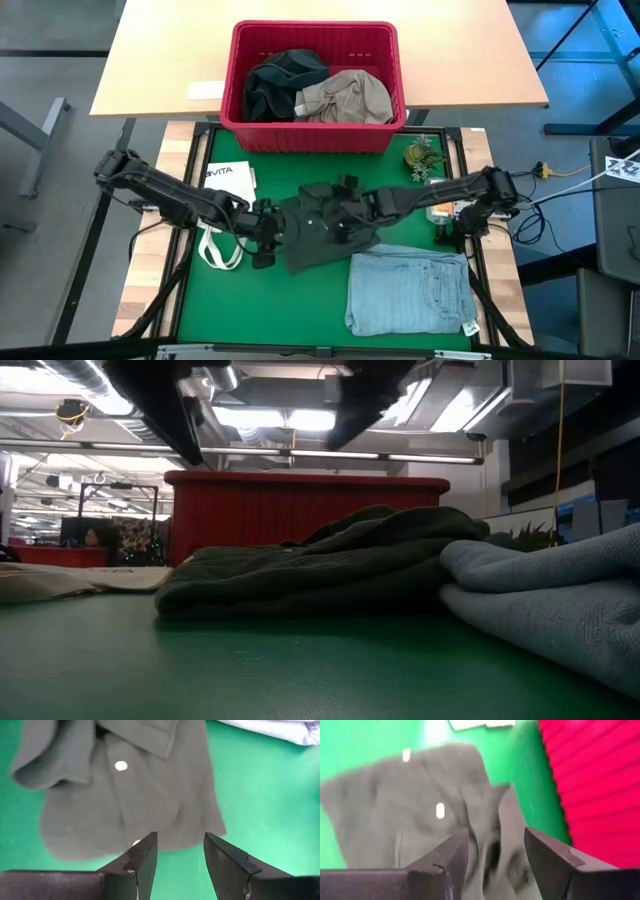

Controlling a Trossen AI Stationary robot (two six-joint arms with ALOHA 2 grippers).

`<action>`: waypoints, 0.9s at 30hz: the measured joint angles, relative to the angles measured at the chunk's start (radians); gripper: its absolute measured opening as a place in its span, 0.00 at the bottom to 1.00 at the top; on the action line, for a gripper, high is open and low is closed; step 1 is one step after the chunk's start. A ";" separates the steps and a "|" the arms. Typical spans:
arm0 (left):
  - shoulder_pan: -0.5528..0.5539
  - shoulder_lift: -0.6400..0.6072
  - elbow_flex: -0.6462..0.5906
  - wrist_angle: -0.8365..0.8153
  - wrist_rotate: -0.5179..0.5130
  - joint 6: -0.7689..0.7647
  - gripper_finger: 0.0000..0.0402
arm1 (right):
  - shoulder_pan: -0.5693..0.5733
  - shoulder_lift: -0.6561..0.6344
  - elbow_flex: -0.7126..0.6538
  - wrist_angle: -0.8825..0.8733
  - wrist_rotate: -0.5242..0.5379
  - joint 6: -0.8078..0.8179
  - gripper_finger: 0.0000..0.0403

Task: Fold Laundry from Bin
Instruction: Fold the green shirt

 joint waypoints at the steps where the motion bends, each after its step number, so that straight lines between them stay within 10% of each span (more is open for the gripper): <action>1: -0.003 -0.014 0.000 -0.019 -0.010 -0.006 0.39 | -0.017 0.011 0.000 0.033 -0.022 -0.001 0.48; 11: -0.024 -0.087 0.000 -0.105 -0.083 -0.058 0.39 | -0.116 0.185 0.001 0.223 -0.130 -0.065 0.48; 27: -0.021 -0.077 0.000 -0.069 -0.176 -0.056 0.39 | -0.207 0.252 0.000 0.054 -0.088 0.009 0.41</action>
